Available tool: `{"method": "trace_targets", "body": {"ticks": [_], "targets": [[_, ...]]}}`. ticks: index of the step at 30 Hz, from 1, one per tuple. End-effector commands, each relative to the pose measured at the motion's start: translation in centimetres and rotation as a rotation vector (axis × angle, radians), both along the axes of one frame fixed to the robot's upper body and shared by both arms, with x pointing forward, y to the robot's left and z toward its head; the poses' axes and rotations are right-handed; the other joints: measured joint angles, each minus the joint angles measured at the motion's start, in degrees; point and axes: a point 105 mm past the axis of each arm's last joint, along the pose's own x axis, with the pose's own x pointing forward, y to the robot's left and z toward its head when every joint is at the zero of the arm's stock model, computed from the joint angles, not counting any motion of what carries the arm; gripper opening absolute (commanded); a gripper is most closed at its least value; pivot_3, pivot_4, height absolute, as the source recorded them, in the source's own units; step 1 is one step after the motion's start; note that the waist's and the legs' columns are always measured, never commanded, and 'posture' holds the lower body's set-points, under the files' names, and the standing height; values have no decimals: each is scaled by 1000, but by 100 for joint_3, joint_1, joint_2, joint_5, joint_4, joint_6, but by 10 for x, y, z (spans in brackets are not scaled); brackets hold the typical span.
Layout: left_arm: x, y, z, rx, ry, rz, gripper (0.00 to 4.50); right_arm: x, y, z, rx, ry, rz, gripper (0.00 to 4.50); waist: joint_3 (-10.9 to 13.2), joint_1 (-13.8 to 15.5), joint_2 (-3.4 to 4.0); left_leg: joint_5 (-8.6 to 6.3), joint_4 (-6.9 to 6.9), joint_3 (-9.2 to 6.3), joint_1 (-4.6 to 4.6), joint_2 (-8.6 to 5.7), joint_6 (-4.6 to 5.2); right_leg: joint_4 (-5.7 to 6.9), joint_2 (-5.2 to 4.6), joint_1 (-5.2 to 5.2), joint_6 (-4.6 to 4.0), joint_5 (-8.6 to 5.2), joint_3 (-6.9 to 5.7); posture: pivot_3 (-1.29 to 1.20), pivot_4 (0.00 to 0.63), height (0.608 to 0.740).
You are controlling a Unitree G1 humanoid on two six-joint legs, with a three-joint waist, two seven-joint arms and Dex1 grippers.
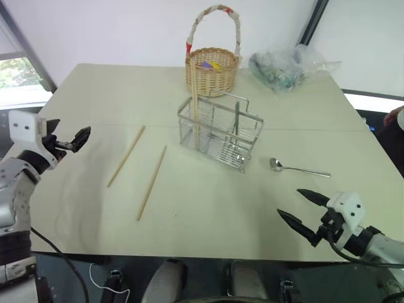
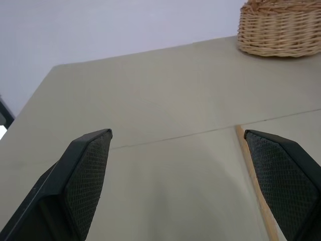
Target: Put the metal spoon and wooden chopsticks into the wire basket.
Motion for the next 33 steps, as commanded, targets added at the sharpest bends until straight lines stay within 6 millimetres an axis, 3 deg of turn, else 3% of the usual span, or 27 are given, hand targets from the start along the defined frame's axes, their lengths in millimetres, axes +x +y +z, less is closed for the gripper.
{"method": "trace_targets", "body": {"ticks": [1,9,14,20,27,33], "targets": [[-7,-20,19,-10,-47,-85,4445,6,-16,15,-59,-70,18,4312,0,-3,0,0,0,2,2,0,0,0,-1,1,0,0,0,0,150,674],[-42,-98,9,17,137,-535,4445,40,-46,46,-262,-85,213,4312,6,-26,8,0,2,24,8,12,1,0,-1,8,-8,6,1,0,150,674],[-77,-143,4,99,262,-854,4445,83,-48,51,-359,-5,310,4312,15,-85,22,1,-1,35,13,19,1,-1,-3,8,-16,9,-1,0,150,674],[-85,-162,12,125,242,-946,4445,130,-46,47,-446,82,305,4312,22,-178,31,1,-6,40,1,17,2,-7,-3,-3,-18,11,-2,0,150,674],[-94,-167,13,136,253,-982,4445,149,-51,34,-510,220,329,4312,25,-198,34,3,-6,45,-2,11,0,-8,1,-5,-15,13,-2,0,150,674],[-97,-171,18,147,231,-986,4445,154,-56,22,-525,323,323,4312,26,-200,35,4,-4,44,3,9,-2,-4,2,-3,-15,13,-1,0,150,674]]}}
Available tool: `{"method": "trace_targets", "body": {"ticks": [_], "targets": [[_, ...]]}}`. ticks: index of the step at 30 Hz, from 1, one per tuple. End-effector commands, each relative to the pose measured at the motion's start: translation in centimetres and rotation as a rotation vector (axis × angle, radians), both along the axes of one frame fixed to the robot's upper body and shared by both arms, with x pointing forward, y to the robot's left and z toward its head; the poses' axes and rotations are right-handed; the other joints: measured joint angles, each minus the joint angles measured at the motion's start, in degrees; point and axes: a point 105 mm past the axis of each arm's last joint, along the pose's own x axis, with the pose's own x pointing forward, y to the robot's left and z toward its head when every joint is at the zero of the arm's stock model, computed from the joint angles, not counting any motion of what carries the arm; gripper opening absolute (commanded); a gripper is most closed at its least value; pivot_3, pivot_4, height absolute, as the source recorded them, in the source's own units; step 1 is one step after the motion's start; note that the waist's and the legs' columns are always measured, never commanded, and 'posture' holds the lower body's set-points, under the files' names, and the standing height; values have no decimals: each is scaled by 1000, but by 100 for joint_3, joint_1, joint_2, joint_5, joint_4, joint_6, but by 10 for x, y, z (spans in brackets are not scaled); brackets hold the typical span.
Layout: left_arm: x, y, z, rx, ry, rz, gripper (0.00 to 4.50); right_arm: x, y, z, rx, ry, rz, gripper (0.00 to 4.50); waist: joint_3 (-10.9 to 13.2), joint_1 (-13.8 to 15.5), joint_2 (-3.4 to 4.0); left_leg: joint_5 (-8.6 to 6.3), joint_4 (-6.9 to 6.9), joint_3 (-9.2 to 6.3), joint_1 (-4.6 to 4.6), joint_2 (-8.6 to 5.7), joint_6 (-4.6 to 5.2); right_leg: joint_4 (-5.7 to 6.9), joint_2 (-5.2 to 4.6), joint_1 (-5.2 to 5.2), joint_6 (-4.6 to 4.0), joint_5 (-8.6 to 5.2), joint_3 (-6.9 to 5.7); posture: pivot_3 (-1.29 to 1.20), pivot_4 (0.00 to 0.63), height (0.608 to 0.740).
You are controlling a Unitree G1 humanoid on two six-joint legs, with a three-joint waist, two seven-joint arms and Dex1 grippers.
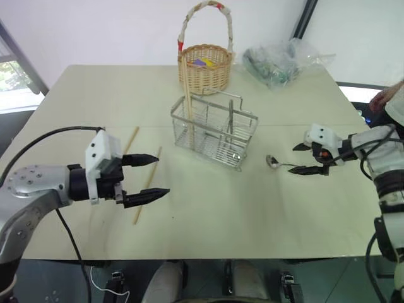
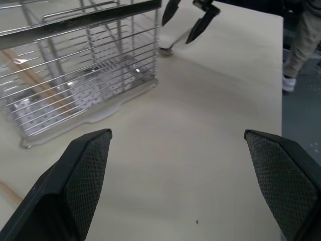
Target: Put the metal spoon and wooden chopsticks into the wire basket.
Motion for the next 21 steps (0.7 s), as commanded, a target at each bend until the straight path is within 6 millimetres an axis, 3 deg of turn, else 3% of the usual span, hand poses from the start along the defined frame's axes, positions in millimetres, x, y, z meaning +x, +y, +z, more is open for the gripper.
{"method": "trace_targets", "body": {"ticks": [1,6,9,15,16,21], "targets": [[-3,-2,13,0,-59,-6,4445,5,-4,6,-21,2,-17,4312,0,-10,0,0,-1,0,0,0,0,0,0,0,0,0,0,0,150,674],[-5,-5,14,-1,-62,-6,4445,8,0,6,17,47,-52,4312,0,-99,0,2,-2,-2,6,2,-3,5,3,3,2,1,1,0,150,674],[-6,-6,15,-4,-66,-6,4500,10,1,7,16,52,-68,3447,0,-119,0,2,-1,0,7,1,-4,5,3,3,7,4,3,0,150,674],[-2,-6,22,-21,-88,11,4500,13,4,8,29,52,-82,323,0,-120,0,3,-3,0,14,2,-5,13,5,4,11,6,4,0,150,674],[-1,-6,23,-22,-89,12,4500,13,4,8,29,52,-81,72,0,-119,-1,3,-2,0,15,2,-5,13,5,5,11,7,4,0,150,674],[5,-5,28,-36,-108,26,4500,10,3,8,25,64,-57,72,0,-111,-1,3,-2,1,23,1,-6,14,5,14,12,7,5,0,150,674]]}}
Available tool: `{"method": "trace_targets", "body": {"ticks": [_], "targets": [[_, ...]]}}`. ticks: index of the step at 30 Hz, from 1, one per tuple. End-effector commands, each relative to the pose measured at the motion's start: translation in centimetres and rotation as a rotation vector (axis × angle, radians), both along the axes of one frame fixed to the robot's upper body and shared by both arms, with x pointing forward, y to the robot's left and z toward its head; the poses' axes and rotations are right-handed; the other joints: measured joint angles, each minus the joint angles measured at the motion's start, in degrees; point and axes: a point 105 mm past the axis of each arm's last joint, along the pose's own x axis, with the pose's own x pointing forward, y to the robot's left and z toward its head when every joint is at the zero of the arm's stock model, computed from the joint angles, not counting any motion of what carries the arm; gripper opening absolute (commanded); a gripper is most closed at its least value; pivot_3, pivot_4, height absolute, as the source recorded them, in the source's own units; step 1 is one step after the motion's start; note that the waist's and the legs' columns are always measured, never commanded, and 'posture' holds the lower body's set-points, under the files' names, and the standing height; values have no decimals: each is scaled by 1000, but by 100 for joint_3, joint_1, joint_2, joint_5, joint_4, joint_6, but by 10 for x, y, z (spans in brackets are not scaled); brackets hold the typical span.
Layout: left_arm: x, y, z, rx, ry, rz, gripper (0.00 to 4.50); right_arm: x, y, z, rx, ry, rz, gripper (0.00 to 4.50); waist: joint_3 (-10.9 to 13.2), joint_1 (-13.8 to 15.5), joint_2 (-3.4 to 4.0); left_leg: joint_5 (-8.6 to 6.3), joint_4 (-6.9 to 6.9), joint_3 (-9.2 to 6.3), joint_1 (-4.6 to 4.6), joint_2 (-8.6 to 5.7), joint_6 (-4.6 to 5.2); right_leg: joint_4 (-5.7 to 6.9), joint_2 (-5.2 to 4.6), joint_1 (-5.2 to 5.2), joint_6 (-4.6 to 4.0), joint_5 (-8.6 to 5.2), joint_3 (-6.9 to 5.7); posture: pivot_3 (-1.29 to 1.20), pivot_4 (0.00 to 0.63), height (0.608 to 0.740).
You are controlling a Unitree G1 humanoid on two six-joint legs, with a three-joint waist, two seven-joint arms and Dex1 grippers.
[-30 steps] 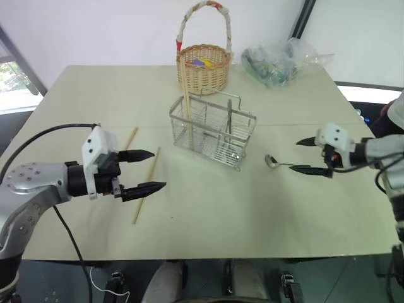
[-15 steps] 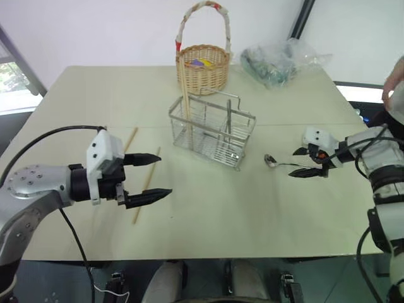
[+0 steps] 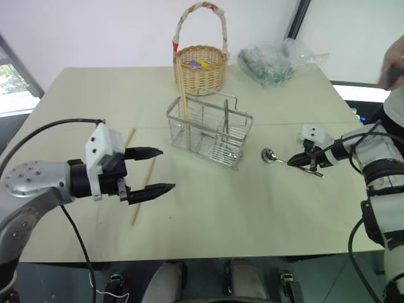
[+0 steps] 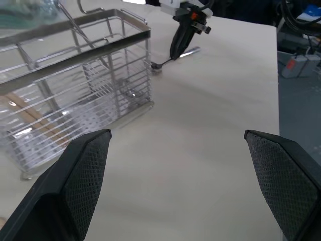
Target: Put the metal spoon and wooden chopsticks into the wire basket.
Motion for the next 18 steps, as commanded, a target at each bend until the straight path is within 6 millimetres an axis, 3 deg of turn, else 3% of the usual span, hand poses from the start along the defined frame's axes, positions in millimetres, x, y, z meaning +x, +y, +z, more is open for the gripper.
{"method": "trace_targets", "body": {"ticks": [1,6,9,13,18], "targets": [[2,1,12,-11,-48,3,4500,2,-1,14,7,-41,12,72,0,-4,0,0,0,0,0,0,0,0,0,-1,2,1,0,0,150,674],[7,2,13,-10,-58,7,4500,4,-1,17,8,-93,35,72,0,-7,0,1,-3,0,1,0,-1,1,0,-2,4,2,1,0,150,674],[10,3,19,-25,-77,19,4500,-3,7,31,77,-144,136,72,0,3,1,1,-1,1,0,0,-1,1,0,-1,5,3,1,0,150,674],[15,7,28,-40,-100,39,4500,-27,15,49,161,-175,275,72,2,23,3,1,-1,0,1,0,-2,3,0,2,7,4,1,0,150,674],[24,15,39,-42,-143,70,4500,-74,36,69,220,-202,415,72,2,46,3,-2,-5,-9,1,0,-2,3,-3,4,8,4,-2,0,150,674]]}}
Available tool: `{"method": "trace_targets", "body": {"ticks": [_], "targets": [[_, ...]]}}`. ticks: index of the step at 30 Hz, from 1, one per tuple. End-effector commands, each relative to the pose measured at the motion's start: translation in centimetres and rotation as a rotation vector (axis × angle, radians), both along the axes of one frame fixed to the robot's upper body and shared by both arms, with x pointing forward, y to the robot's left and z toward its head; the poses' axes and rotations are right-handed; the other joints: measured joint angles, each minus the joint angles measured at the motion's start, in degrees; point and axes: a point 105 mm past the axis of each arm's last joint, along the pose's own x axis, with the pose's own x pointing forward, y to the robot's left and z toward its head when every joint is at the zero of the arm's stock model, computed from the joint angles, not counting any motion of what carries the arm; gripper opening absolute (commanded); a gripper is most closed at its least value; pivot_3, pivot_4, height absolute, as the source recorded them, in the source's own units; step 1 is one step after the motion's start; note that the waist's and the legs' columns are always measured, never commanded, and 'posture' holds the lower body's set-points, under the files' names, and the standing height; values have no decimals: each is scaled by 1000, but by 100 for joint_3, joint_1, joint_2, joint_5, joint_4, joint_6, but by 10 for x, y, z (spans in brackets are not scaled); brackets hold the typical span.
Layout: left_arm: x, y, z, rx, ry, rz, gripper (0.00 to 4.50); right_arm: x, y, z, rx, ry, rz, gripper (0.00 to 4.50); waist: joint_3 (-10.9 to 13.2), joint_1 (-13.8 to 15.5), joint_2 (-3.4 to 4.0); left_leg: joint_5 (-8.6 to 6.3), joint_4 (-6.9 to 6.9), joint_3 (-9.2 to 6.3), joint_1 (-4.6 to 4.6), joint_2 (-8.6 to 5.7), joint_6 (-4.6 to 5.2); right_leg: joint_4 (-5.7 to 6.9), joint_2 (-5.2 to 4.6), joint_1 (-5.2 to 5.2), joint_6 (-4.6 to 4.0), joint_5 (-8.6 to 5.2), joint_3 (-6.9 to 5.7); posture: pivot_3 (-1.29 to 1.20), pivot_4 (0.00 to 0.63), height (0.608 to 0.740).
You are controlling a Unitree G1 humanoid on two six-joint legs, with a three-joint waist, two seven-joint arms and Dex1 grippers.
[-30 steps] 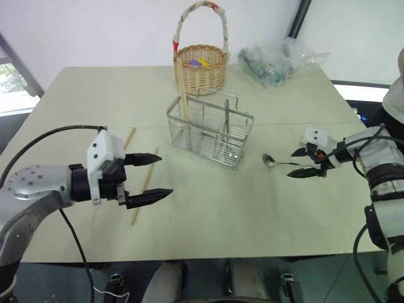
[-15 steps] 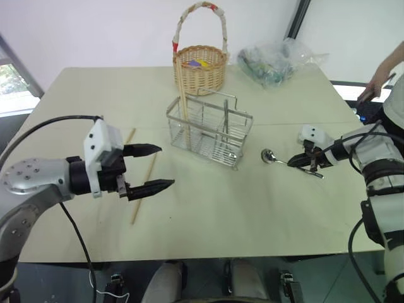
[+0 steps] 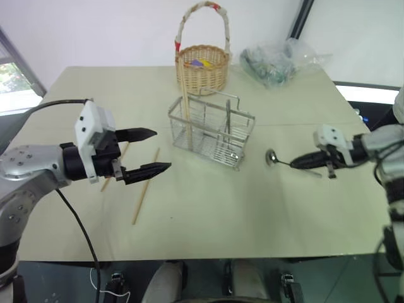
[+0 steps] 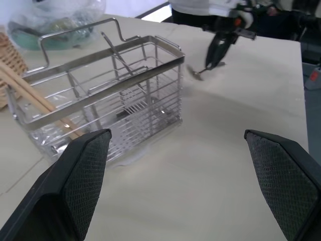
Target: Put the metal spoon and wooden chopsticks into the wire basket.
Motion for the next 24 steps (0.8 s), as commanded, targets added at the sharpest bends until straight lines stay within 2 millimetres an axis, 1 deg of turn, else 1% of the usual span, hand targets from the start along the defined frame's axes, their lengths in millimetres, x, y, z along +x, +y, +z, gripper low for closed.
{"method": "trace_targets", "body": {"ticks": [1,4,7,10,12,14,16,20,24], "targets": [[4,4,16,-1,-78,12,4500,-18,27,39,102,-92,101,72,2,-36,3,-1,3,1,-2,1,0,0,-2,-1,0,0,0,0,150,674],[10,6,20,-5,-92,20,4500,-24,50,70,274,-123,87,72,4,-78,6,-1,3,26,7,10,1,-1,-5,-8,-3,-2,8,0,150,674],[14,6,21,-7,-101,19,4500,-23,66,97,419,-146,57,72,1,-37,-1,-1,9,30,12,22,1,0,-5,-7,-16,6,7,0,150,674],[18,4,22,-13,-106,15,4500,-16,86,135,626,-185,30,72,-1,-25,-10,-1,10,22,11,25,1,0,-3,-6,-24,11,2,0,150,674],[20,4,22,-15,-109,14,4500,-8,97,153,730,-209,3,72,-1,-24,-11,-1,9,22,6,23,1,-2,-4,-10,-26,12,2,0,150,674],[22,4,22,-17,-112,12,4500,-1,107,166,810,-222,-20,72,-2,-24,-14,-1,5,22,1,23,1,-6,-4,-17,-26,13,2,0,150,674],[23,3,22,-20,-114,12,4500,6,116,172,856,-245,-35,72,-3,-18,-14,0,1,22,-6,19,1,-9,-3,-24,-16,20,0,0,150,674],[24,3,21,-24,-115,17,4500,24,130,161,866,-272,-80,72,-6,-17,-19,-1,2,18,-17,10,1,-13,-5,-26,-7,25,-4,0,150,674],[24,4,21,-25,-117,26,4500,35,144,155,918,-255,-105,72,-5,-32,-19,0,7,19,-25,5,1,-15,-7,-32,-6,26,-3,0,150,674]]}}
